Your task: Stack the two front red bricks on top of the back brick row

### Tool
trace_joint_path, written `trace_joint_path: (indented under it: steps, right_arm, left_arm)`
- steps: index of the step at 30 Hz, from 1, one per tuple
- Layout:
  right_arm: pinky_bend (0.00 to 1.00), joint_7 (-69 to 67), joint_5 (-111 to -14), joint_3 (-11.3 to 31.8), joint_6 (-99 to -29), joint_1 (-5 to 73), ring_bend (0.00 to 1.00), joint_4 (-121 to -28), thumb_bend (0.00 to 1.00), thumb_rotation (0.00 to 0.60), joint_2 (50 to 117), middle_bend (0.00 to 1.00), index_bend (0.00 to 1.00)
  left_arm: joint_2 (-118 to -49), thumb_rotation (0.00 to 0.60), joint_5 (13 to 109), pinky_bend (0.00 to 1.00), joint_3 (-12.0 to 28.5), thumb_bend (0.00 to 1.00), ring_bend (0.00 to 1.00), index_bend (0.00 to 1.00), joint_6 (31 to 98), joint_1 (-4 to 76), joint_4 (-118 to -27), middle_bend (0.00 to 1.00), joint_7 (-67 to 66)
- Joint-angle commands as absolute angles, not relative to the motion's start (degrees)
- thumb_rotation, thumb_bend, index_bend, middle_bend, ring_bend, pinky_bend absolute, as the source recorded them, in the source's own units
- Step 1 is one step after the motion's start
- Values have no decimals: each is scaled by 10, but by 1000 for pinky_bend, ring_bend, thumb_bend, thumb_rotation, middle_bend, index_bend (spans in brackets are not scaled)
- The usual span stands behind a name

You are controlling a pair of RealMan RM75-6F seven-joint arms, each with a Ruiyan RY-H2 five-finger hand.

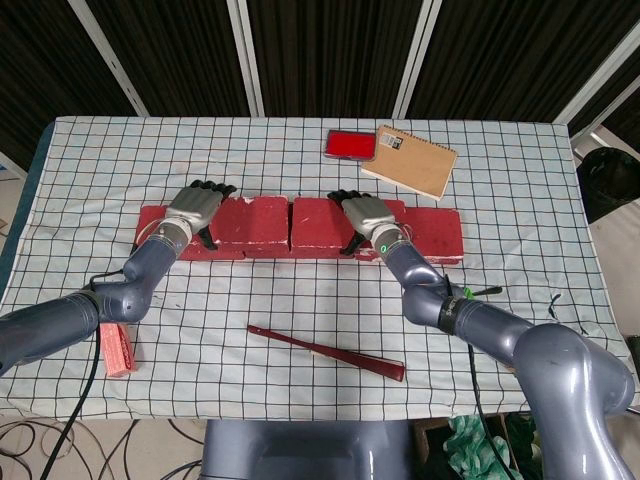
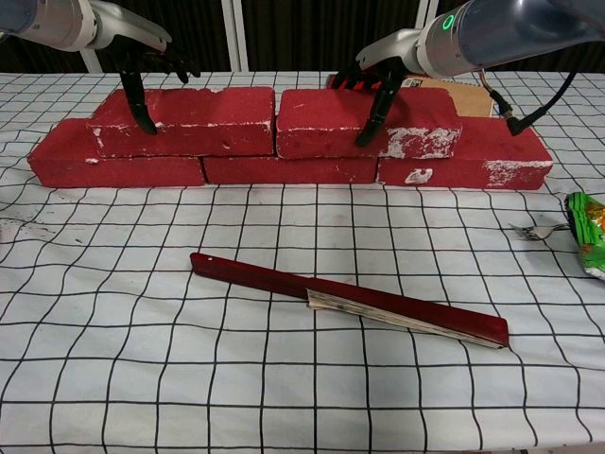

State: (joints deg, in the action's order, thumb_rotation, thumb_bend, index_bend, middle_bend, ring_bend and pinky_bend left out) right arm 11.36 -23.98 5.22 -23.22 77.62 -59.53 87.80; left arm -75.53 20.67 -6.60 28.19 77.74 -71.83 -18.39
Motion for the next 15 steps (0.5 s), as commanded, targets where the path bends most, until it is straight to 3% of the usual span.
trace_joint_path:
  steps: [1,15]
  right_arm:
    - [86,109,-243,55,-231,776,4,-593,132,600,880,0,19]
    - [86,89,-264,65,-227,774,3,-586,100,600,887,0,18]
  left_arm:
    - [-755,600,207,0,-66,0,0,50,282,778,-719,63,-184]
    - [-752,600,203,0,-67,0,0,50,283,779,-722,63,-184]
